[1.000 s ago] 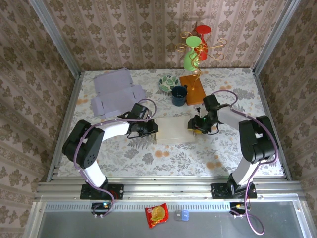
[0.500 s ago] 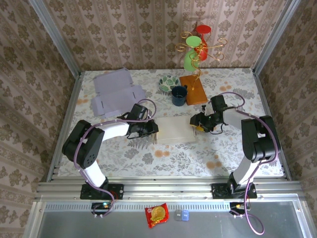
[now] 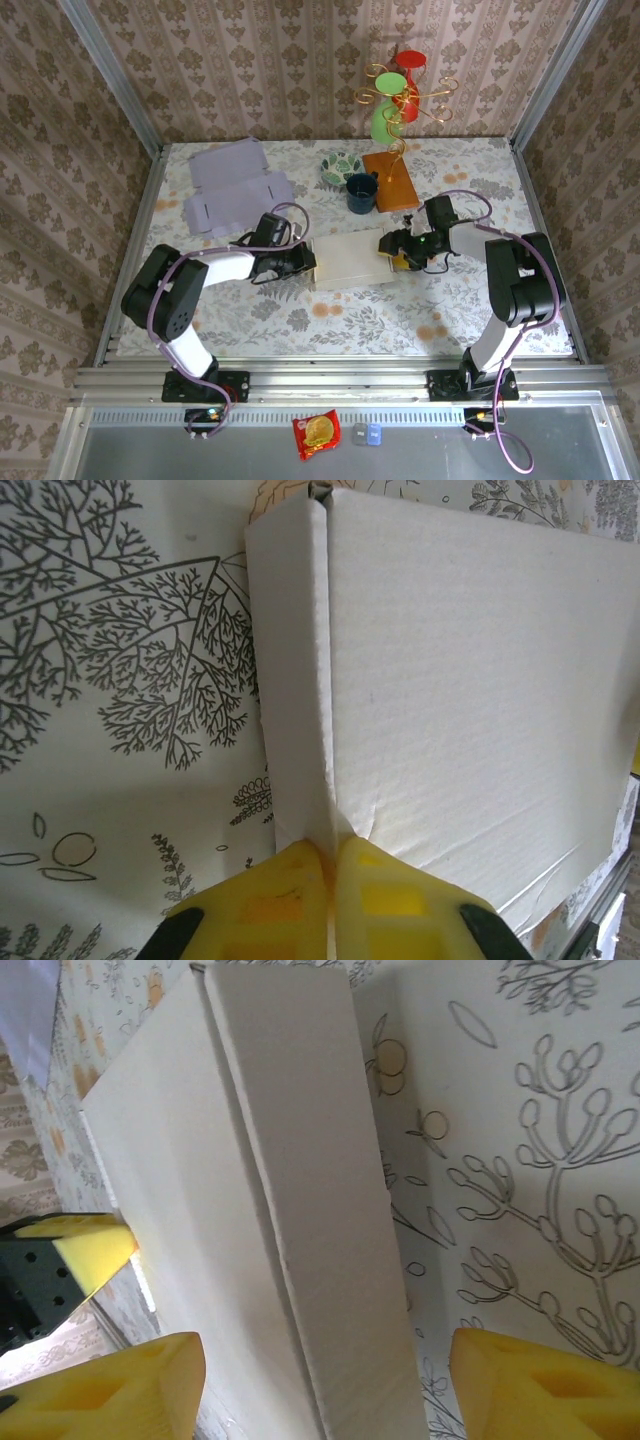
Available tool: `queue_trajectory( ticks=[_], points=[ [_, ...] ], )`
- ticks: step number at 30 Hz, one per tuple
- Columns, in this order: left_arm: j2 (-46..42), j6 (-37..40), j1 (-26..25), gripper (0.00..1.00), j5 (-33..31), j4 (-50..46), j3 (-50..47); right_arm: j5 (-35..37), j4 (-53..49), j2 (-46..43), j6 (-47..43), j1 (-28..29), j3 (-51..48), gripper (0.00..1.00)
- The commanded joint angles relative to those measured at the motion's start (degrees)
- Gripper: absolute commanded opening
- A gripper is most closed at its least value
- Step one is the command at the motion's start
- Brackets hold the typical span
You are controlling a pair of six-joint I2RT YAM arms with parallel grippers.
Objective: Fold the paper box
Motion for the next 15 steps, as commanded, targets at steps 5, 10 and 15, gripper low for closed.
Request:
queue_trajectory(
  ticks=[5, 10, 15],
  points=[
    [1.8, 0.5, 2.3, 0.08, -2.4, -5.7, -3.8, -7.4, 5.6, 0.8, 2.5, 0.2, -2.0, 0.68],
    [2.9, 1.0, 3.2, 0.08, -1.8, -5.2, -4.6, -8.6, 7.5, 1.8, 3.6, 1.6, -1.8, 0.67],
    [3.2, 2.0, 4.8, 0.06, -1.6, -5.4, -5.7, -7.8, 6.8, 1.5, 3.0, 1.9, -1.7, 0.67]
  ],
)
